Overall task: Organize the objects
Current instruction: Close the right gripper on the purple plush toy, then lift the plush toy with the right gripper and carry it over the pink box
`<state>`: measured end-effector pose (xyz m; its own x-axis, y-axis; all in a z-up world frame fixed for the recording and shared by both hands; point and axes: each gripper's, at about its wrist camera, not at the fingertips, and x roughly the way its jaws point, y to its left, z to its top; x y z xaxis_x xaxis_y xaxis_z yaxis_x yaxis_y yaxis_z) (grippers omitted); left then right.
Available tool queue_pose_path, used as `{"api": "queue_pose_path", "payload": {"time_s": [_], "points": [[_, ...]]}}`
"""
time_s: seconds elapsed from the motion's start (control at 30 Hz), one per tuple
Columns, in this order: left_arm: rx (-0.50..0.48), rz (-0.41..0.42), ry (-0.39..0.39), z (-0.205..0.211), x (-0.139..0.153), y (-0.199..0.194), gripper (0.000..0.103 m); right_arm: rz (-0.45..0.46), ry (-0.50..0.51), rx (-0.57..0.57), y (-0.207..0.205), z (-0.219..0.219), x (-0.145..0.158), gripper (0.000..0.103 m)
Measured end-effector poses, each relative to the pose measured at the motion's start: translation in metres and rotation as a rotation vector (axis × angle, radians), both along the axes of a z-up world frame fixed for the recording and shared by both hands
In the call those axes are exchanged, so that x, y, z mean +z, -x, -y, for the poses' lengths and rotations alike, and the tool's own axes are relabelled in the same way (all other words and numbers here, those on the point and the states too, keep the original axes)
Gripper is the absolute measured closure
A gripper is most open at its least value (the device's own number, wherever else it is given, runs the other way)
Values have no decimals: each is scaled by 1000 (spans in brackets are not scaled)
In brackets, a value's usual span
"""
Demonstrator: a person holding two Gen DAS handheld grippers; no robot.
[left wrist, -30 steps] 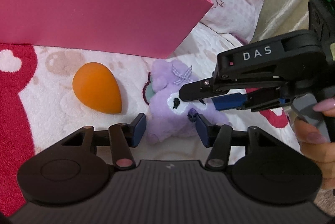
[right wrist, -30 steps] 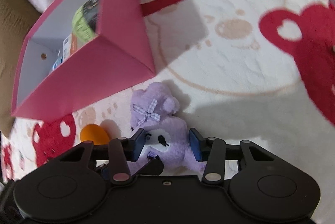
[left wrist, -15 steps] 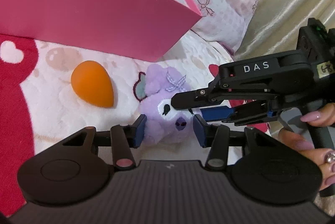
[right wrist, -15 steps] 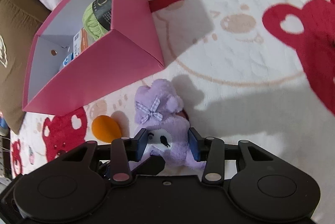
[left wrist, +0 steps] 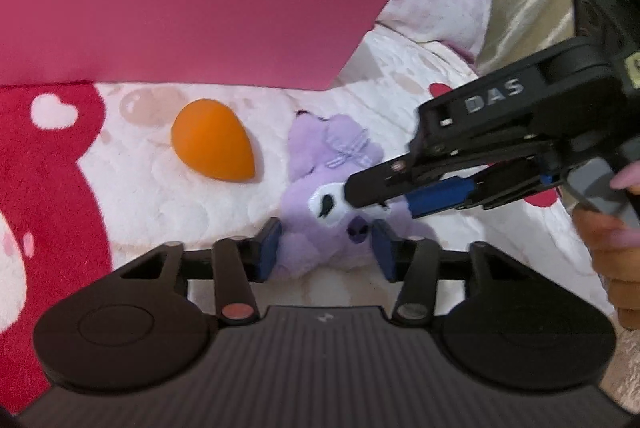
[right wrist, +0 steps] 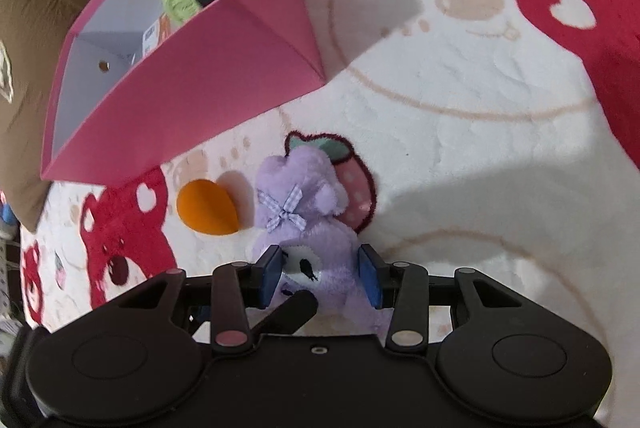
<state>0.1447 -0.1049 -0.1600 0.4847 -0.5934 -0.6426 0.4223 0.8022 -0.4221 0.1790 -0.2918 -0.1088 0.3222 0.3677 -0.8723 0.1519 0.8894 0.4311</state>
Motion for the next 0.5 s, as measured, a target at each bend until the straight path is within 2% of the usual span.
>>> {"api": "queue_pose_path", "payload": {"time_s": [0.1, 0.23, 0.3, 0.4, 0.5], "points": [[8, -1, 4, -1, 2, 1, 65, 2, 18, 21, -3, -3, -1, 56], [30, -61, 65, -11, 5, -4, 70, 12, 8, 19, 0, -1, 0, 57], [29, -90, 91, -15, 6, -6, 70, 38, 34, 45, 3, -6, 5, 57], [24, -73, 86, -16, 8, -1, 70, 71, 69, 89, 8, -15, 14, 57], [18, -67, 78, -15, 10, 1, 70, 71, 62, 93, 10, -15, 15, 57]]}}
